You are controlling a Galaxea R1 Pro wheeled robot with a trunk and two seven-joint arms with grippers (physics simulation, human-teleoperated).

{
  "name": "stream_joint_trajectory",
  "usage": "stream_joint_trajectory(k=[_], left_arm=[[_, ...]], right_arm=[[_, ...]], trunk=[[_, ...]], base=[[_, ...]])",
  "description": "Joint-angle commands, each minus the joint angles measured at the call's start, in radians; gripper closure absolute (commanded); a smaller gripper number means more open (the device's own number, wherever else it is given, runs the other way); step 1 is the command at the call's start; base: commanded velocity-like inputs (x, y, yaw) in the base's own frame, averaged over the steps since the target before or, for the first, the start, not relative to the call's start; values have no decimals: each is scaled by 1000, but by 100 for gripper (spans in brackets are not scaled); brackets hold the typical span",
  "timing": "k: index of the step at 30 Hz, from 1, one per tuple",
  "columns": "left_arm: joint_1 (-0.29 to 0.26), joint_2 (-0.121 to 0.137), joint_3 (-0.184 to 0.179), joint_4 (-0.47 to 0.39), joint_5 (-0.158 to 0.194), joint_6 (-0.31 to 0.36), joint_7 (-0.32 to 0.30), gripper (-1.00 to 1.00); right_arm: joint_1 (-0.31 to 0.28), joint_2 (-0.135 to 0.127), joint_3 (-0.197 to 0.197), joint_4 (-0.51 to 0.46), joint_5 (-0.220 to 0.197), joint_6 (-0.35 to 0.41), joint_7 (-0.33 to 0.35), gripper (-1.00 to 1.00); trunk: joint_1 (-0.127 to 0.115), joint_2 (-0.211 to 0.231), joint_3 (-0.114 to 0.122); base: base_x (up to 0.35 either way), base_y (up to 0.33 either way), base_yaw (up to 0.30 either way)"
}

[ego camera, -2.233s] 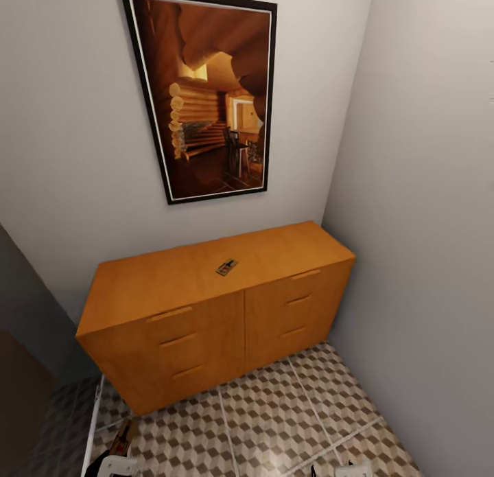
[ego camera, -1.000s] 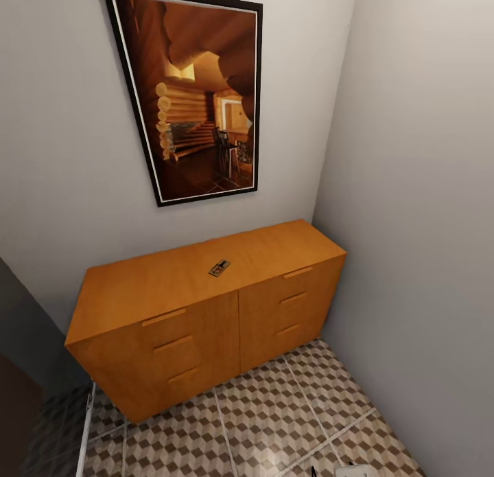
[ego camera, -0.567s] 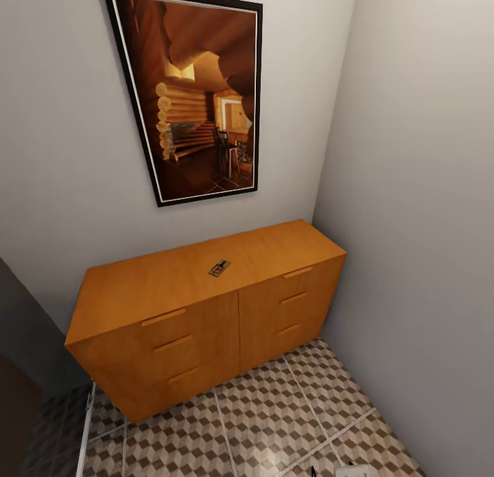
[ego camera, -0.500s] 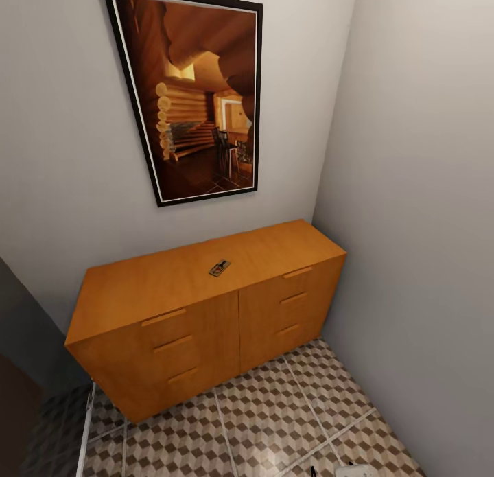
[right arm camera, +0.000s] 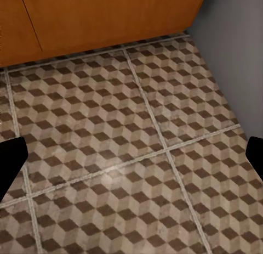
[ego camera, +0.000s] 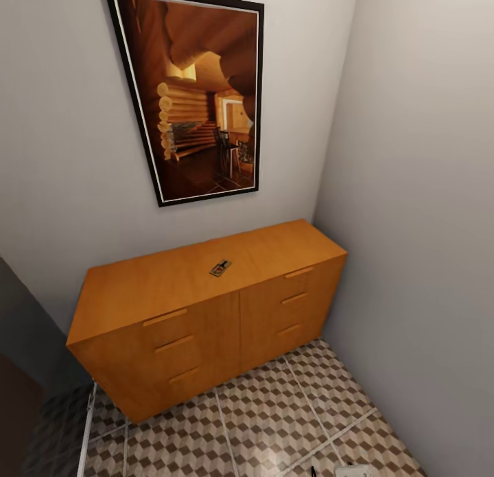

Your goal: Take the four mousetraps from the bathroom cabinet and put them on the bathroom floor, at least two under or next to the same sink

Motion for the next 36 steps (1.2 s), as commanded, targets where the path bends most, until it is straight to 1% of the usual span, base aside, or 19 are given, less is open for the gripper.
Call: stream_joint_trajectory(k=[1,11,17,24,36], left_arm=[[-1,0,-8,3,8,-8,-3,100],[-1,0,-8,4,8,-15,-5,100],[-1,0,-8,4,7,-15,-6,100],[-1,0,-8,5,7,-14,-6,100],[-1,0,-8,6,7,-7,-4,100]], right_arm=[[-1,0,9,1,-6,-3,-5,-100],[-1,-1,9,0,-6,-3,-5,-100],[-1,0,9,0,-6,-3,-5,-100],[-1,0,9,1,-6,-3,-5,-100],[-1,-1,9,1,-3,-4,-5,-100]], trunk=[[1,-2,-2],[1,-2,-2],[1,-2,-2],[1,-2,-2],[1,-2,-2]], base=[[0,186,0],[10,269,0],[163,218,0],[191,30,0],[15,1,0]])
